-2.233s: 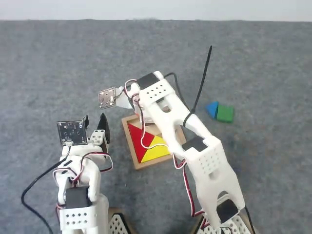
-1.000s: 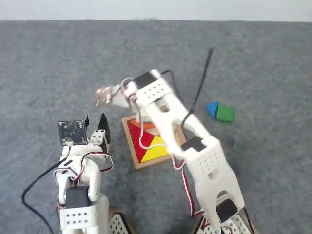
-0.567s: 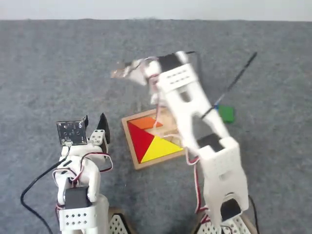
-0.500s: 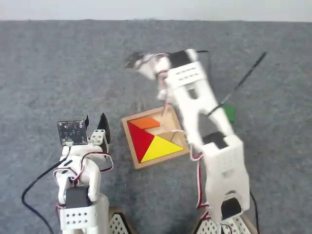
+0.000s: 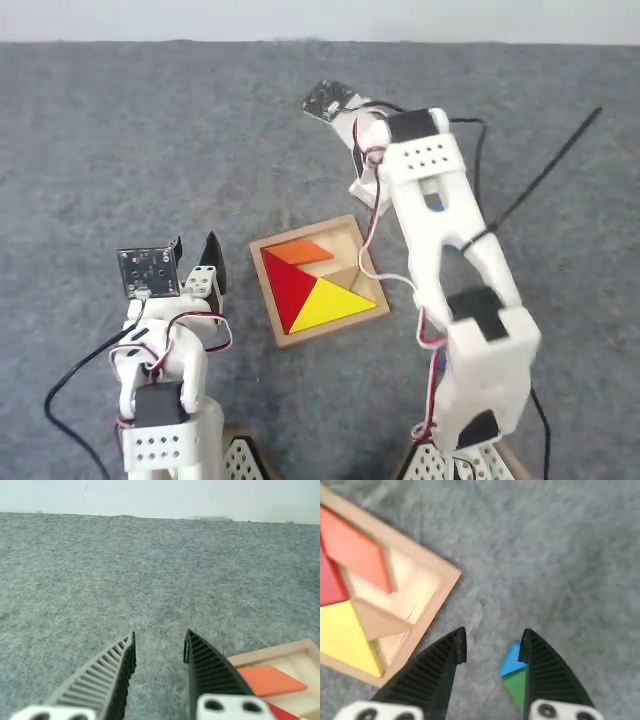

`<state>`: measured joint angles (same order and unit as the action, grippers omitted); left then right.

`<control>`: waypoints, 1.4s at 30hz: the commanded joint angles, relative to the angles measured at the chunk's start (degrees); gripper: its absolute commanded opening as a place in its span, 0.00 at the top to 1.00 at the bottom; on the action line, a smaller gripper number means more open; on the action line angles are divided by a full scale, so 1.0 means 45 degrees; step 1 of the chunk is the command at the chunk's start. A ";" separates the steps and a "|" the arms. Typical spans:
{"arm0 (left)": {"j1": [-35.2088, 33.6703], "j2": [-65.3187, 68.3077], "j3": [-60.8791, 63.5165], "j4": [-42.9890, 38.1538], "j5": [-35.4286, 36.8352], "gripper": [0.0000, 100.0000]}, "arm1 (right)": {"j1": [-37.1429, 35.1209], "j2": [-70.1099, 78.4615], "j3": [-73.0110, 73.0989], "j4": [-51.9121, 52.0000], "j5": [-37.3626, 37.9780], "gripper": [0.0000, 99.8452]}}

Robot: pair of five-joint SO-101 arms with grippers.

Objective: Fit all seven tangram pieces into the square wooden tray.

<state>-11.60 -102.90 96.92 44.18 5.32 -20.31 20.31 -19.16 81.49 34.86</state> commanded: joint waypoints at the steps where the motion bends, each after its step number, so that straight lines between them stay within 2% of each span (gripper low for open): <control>1: 0.0098 -0.0215 -0.0107 0.0137 -0.0176 0.85 | 0.0264 -0.2491 0.4005 -0.1788 -0.0274 0.83; 5: 0.0098 -0.0215 -0.0107 0.0137 -0.0176 0.85 | 0.0635 -0.3917 0.8752 -0.5578 -0.0352 0.83; 8: 0.0098 -0.0215 -0.0107 0.0137 -0.0176 0.85 | 0.0654 -0.4777 1.0764 -0.6828 -0.0352 0.83; 13: 0.0098 -0.0215 -0.0107 0.0137 -0.0176 0.85 | 0.0694 -0.5245 1.1116 -0.6144 -0.0371 0.83; 27: 0.0098 -0.0215 -0.0107 0.0137 -0.0176 0.85 | 0.0615 -0.5226 1.1155 -0.6183 -0.0977 0.83; 36: 0.0098 -0.0215 -0.0107 0.0176 -0.0176 0.85 | -0.0752 -0.4171 1.1077 -0.6437 -0.0977 0.83; 42: 0.0098 -0.0215 -0.0107 0.0176 -0.0176 0.85 | -0.0772 -0.3194 1.0823 -0.6593 -0.0977 0.83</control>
<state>-11.60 -102.90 96.92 44.18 5.32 -23.38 4.57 31.30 52.48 30.99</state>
